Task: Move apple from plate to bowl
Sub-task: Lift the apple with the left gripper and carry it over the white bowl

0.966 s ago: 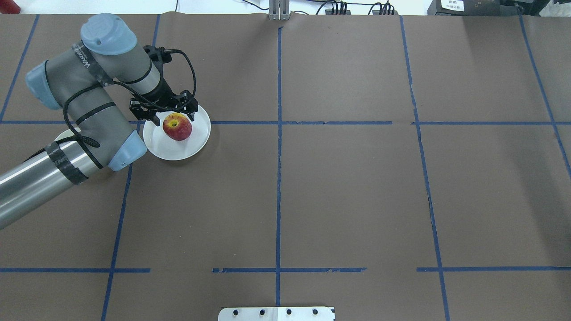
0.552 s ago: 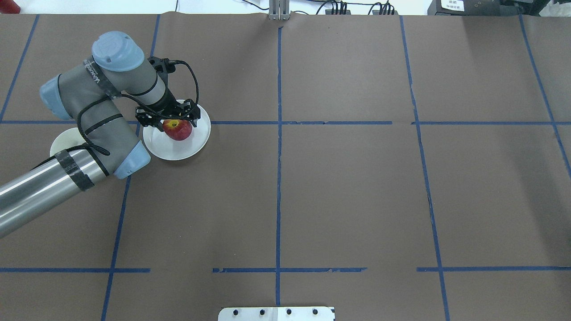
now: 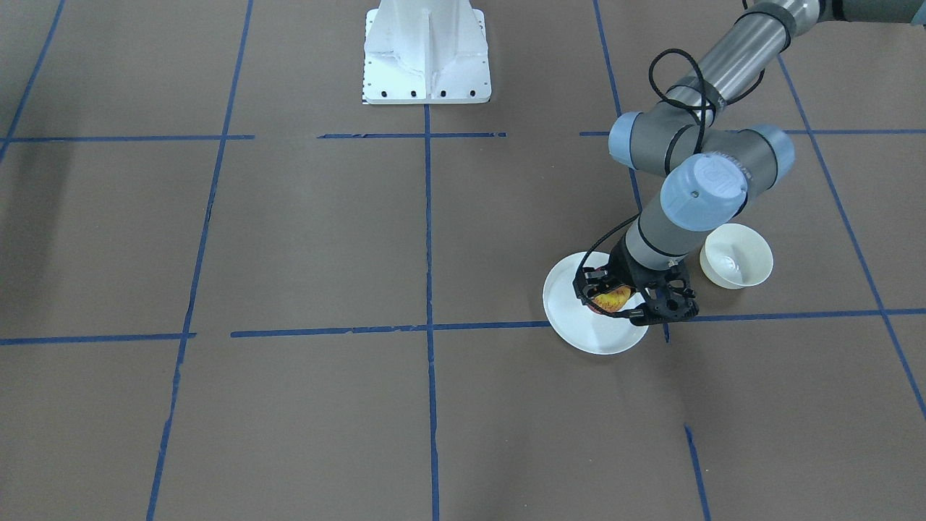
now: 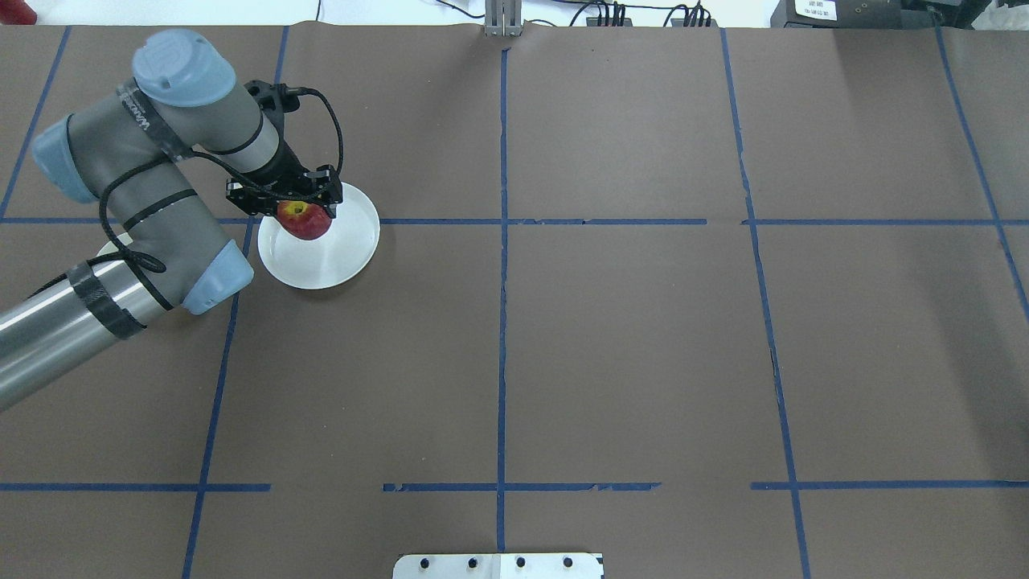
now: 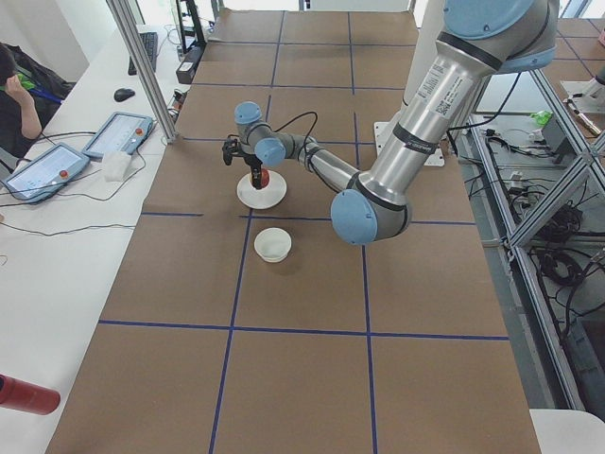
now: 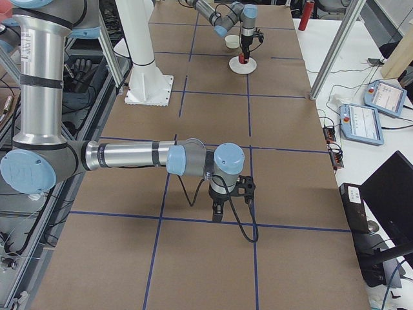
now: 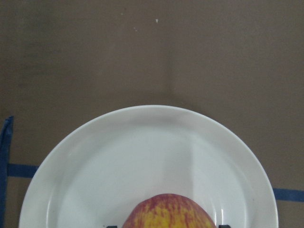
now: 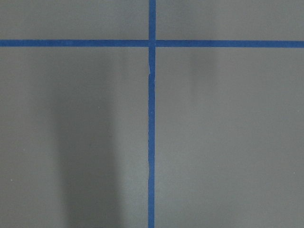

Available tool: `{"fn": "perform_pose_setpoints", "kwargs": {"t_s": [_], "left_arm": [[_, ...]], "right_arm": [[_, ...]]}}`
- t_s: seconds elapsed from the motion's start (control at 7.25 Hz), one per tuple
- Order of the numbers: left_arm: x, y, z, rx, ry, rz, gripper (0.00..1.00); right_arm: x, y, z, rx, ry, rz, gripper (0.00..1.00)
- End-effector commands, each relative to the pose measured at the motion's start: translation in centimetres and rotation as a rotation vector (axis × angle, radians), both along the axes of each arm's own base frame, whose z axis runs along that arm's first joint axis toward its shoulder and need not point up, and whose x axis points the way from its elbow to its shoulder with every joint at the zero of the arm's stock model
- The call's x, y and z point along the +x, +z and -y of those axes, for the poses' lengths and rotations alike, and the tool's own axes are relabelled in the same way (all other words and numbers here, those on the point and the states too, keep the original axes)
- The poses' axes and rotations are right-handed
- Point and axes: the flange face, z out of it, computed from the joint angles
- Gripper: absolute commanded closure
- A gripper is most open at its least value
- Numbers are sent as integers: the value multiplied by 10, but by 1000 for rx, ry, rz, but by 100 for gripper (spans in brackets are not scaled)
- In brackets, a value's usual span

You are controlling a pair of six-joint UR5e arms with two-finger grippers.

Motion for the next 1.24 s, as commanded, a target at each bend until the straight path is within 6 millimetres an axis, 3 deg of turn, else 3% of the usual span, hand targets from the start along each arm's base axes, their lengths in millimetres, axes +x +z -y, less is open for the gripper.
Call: {"fn": "perform_pose_setpoints", "kwargs": {"t_s": [0.0, 0.14, 0.41, 0.55, 1.1], "left_arm": [[-73, -4, -15, 76, 49, 58, 100], [-96, 32, -42, 84, 72, 73, 100], [-126, 105, -67, 136, 76, 59, 100], [-133, 127, -74, 150, 70, 59, 100], [-139, 167, -76, 154, 91, 108, 100]], "right_arm": [[0, 0, 0, 1, 0, 0, 0], [0, 1, 0, -3, 1, 0, 0], [0, 0, 0, 1, 0, 0, 0], [0, 1, 0, -2, 0, 0, 0], [0, 1, 0, -2, 1, 0, 0]]}}
